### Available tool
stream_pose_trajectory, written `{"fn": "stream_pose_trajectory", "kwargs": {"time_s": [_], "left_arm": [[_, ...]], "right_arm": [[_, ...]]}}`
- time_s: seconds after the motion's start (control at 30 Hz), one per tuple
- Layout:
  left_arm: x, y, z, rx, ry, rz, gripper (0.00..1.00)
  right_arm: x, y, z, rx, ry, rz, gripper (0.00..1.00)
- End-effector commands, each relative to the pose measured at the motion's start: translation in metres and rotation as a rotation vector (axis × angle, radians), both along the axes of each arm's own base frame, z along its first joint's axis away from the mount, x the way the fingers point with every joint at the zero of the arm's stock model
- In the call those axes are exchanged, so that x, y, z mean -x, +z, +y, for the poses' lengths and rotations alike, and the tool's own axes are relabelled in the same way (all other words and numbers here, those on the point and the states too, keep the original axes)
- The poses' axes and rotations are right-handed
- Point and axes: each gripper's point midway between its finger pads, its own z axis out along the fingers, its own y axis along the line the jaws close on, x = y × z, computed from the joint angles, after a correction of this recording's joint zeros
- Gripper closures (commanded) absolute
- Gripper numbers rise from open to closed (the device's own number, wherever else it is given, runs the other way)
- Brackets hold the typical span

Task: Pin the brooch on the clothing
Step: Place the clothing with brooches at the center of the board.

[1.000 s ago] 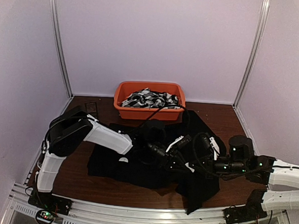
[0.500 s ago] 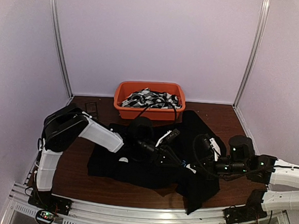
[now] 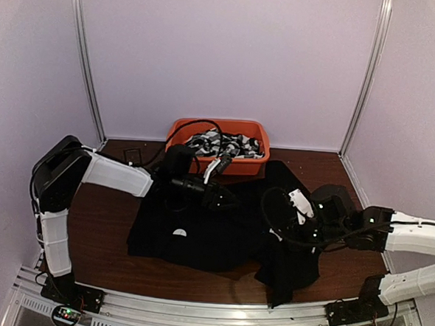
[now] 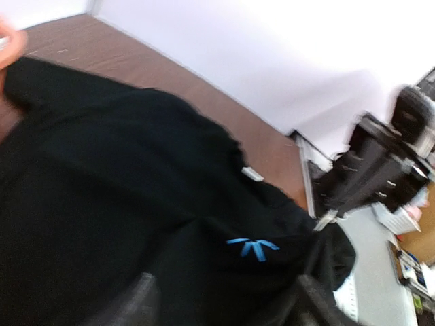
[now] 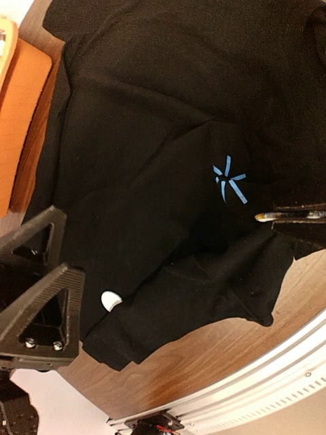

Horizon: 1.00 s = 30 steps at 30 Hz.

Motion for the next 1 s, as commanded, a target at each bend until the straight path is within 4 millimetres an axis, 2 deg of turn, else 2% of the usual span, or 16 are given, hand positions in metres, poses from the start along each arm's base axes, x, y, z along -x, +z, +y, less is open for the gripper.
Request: {"fn": "stream_pose_trajectory", "kwargs": {"time_s": [0.0,0.17,0.3,0.4,0.5,0.6,0.73,0.8,0.87,0.97], "left_arm": [[-0.027,-0.013,0.034,-0.172,0.169,-0.052,0.03],[-0.053,-0.020,0.076,-0.301,0.342,-0.081,0.02],[-0.081,-0.023,0.123,-0.399,0.546,-0.096,0.02],[-0.095,-0.032,0.158,-0.515,0.656,-0.107,0.02],[-0.107,-0.040,0.185,-0.560,0.716,-0.084,0.02],[-0.117,-0.049,0.204,-0.578,0.764,-0.057,0.02],[-0.122,-0.058,0.221,-0.609,0.806,-0.025,0.02],[-0.115,-0.057,0.223,-0.606,0.801,-0.007,0.02],[-0.104,-0.061,0.224,-0.595,0.790,0.027,0.02],[-0.079,-0.070,0.227,-0.603,0.752,0.089,0.02]], "right_arm": [[-0.007,0.000,-0.001,0.240,-0.015,-0.095,0.98],[0.013,-0.006,0.027,0.405,0.103,-0.145,0.87],[0.021,-0.011,0.042,0.508,0.171,-0.180,0.70],[0.015,-0.009,0.044,0.542,0.165,-0.211,0.52],[0.002,0.005,0.043,0.539,0.123,-0.256,0.35],[-0.015,0.024,0.042,0.435,0.072,-0.244,0.27],[-0.042,0.053,0.025,0.234,-0.044,-0.203,0.21],[-0.058,0.061,0.002,0.179,-0.143,-0.184,0.17],[-0.064,0.057,-0.017,0.186,-0.217,-0.151,0.16],[-0.062,0.030,-0.041,0.240,-0.325,-0.056,0.16]]}}
